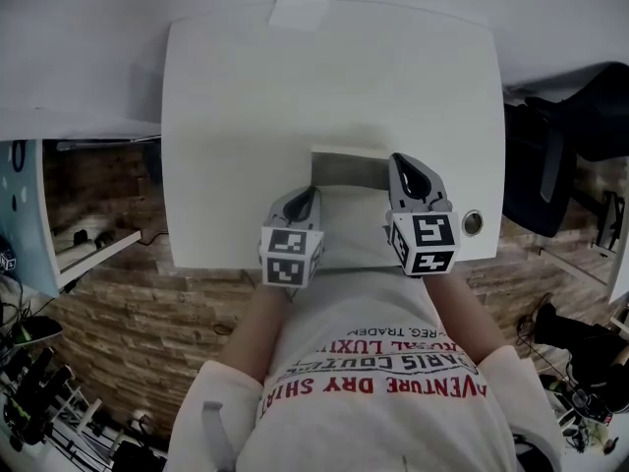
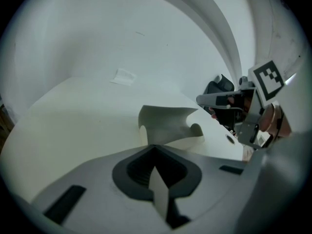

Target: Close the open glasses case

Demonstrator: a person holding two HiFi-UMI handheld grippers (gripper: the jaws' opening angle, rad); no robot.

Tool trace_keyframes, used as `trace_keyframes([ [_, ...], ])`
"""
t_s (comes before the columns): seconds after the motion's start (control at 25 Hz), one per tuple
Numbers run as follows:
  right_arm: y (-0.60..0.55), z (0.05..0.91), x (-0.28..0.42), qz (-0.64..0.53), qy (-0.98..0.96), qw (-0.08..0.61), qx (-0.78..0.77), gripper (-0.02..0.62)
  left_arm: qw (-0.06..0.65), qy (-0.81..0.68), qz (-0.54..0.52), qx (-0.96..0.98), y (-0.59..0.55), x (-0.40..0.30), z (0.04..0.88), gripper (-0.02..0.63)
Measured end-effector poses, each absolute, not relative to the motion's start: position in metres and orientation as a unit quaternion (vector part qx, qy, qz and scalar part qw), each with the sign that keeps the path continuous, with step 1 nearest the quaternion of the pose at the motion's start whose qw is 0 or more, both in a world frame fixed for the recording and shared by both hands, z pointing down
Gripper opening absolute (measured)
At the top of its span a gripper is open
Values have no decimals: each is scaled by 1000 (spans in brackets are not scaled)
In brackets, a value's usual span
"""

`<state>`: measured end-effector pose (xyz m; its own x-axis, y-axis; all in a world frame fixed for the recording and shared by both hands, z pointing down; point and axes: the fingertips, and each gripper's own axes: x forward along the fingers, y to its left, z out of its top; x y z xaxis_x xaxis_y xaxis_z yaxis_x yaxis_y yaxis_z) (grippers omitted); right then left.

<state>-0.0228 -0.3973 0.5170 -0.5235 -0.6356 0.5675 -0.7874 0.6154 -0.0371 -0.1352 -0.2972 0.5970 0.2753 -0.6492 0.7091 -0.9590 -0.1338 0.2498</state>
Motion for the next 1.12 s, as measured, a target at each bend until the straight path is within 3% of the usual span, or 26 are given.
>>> trace_keyframes([
  [0.92, -374, 537, -21, 164, -849, 284, 414, 12, 378, -563, 181, 712, -299, -135, 591, 5],
  [1.12, -353, 556, -17, 186, -838, 317, 403, 12, 383, -565, 178, 709, -298, -136, 591, 5],
])
